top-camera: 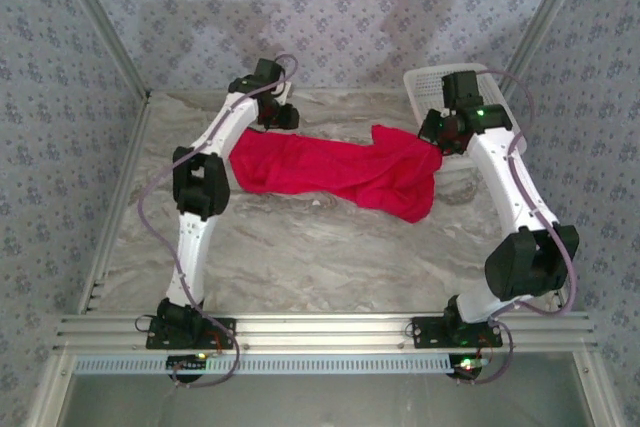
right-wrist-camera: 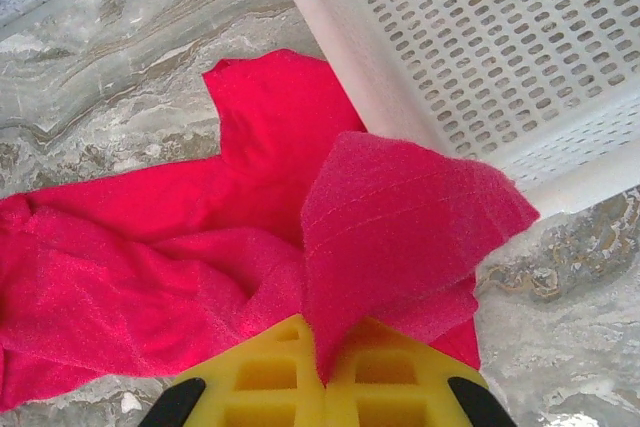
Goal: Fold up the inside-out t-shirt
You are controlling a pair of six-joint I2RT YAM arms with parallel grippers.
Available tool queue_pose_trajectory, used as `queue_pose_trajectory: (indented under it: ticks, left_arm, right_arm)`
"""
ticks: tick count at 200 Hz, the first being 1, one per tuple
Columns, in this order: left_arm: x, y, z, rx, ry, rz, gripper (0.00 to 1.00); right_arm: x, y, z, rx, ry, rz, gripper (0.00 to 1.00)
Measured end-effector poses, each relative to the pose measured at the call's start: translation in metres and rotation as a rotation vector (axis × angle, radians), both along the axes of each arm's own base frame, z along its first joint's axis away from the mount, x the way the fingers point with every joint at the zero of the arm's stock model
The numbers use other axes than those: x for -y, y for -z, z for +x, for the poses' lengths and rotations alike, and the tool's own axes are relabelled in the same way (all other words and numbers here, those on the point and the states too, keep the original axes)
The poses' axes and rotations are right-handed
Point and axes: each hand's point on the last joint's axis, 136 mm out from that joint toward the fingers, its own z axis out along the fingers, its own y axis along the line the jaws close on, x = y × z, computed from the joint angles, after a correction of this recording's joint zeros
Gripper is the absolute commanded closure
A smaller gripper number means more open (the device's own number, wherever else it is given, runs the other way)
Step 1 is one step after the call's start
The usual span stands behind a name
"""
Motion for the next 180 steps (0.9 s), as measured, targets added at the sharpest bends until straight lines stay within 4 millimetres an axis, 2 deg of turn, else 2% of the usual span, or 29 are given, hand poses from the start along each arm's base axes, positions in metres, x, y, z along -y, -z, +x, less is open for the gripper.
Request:
queue_pose_trajectory:
  ticks: [23,81,105,149,174,180]
  left_arm:
    - [-0.003,0.017,-0.002,-0.034,0.035,0.046,0.6]
    - [-0.003,0.031,0.0,-0.048,0.066,0.074,0.59]
    - [0.0,0.041,-0.002,-0.063,0.074,0.08,0.61]
    - [0.0,0.067,-0.005,-0.1,0.083,0.11,0.8]
    - [-0.003,0.072,-0.004,-0.101,0.081,0.132,1.0]
    - [-0.004,0.071,-0.004,-0.099,0.079,0.136,1.0]
  right_arm:
    - [-0.002,0.005,0.003,-0.007,-0.004,0.0,1.0]
    - [-0.005,0.009,0.005,-0.017,-0.012,0.007,1.0]
    - [-0.006,0.009,0.005,-0.02,-0.015,0.011,1.0]
    - [-0.006,0.012,0.005,-0.026,-0.016,0.012,1.0]
    - [-0.006,0.012,0.005,-0.026,-0.016,0.012,1.0]
    - [-0.006,0.012,0.005,-0.026,-0.016,0.012,1.0]
